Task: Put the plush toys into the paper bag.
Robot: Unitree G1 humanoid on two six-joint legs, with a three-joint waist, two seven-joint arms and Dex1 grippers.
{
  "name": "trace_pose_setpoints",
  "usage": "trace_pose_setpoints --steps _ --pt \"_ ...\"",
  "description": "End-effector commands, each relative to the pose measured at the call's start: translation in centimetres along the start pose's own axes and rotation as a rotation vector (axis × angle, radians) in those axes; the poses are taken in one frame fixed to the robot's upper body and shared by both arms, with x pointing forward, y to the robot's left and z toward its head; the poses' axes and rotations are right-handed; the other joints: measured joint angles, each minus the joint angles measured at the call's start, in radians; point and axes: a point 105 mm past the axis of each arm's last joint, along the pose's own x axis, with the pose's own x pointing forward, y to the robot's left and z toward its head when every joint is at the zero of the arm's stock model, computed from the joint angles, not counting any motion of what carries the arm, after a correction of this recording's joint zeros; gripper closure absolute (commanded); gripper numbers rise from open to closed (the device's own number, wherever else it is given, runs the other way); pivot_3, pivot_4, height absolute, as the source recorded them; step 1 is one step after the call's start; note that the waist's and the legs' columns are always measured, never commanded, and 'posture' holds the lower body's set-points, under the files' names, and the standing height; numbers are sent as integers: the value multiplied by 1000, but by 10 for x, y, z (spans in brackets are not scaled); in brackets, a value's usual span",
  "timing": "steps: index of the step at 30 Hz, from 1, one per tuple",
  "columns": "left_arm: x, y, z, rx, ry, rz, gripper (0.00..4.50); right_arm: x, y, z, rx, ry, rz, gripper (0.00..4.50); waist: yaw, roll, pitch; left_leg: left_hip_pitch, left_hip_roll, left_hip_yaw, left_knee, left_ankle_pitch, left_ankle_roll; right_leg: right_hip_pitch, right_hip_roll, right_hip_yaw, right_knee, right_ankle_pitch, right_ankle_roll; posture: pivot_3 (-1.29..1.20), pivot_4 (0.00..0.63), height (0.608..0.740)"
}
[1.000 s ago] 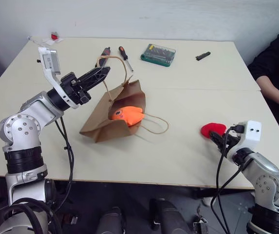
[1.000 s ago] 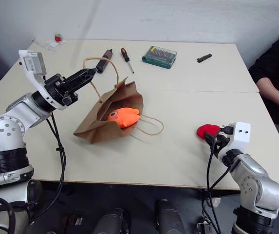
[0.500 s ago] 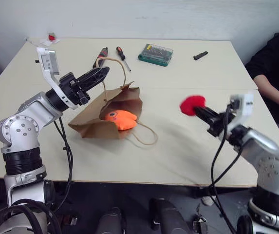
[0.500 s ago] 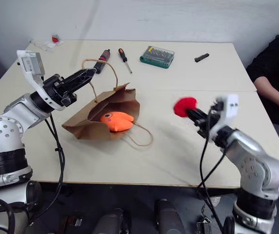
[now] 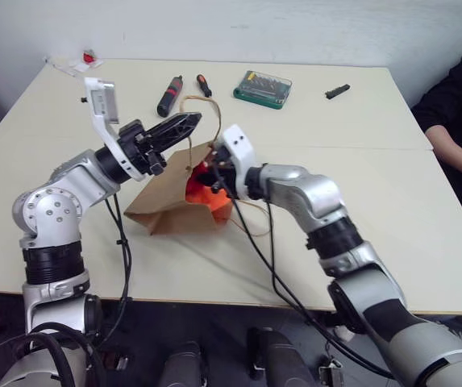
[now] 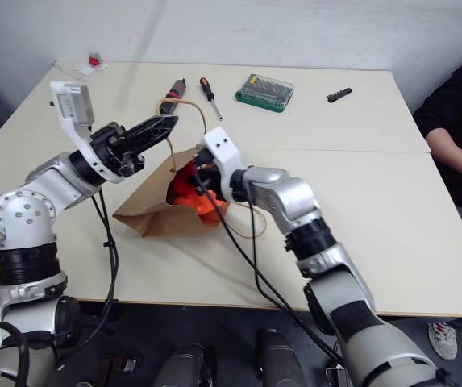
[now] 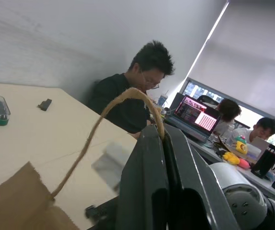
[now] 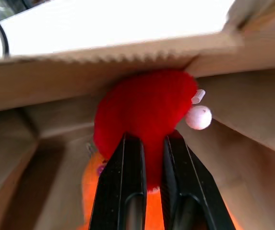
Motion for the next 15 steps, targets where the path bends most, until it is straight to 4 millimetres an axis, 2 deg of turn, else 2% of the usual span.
trace_pose_setpoints --steps 1,4,5,8,12,15 --pt "-2 -9 11 62 -36 -8 4500 5 -4 17 -7 -56 -2 3489 -3 0 0 0 0 0 0 0 0 0 0 0 0 0 0 0 150 740" --pt "-11 -1 5 93 -8 54 4500 3 -2 22 -12 -69 16 2461 -10 0 0 0 0 0 0 0 0 0 0 0 0 0 0 0 150 740" --pt "-15 1 3 99 0 70 4500 0 -1 26 -17 -77 27 2007 -13 0 0 0 0 0 0 0 0 0 0 0 0 0 0 0 150 740" --pt "-22 4 2 100 -7 99 4500 -14 3 36 -38 -106 58 1034 -17 0 0 0 0 -1 0 0 0 0 0 -1 1 0 0 0 150 740" --pt "-26 6 14 116 -49 123 4500 -52 2 47 -34 -150 65 1034 -15 0 0 0 1 -1 0 0 0 0 -1 -1 0 0 0 0 150 740" --pt "-23 7 26 98 -107 126 4500 -96 -8 39 -70 -126 -24 1034 -1 0 0 -1 0 -3 0 0 0 0 -1 -2 0 0 0 0 150 740"
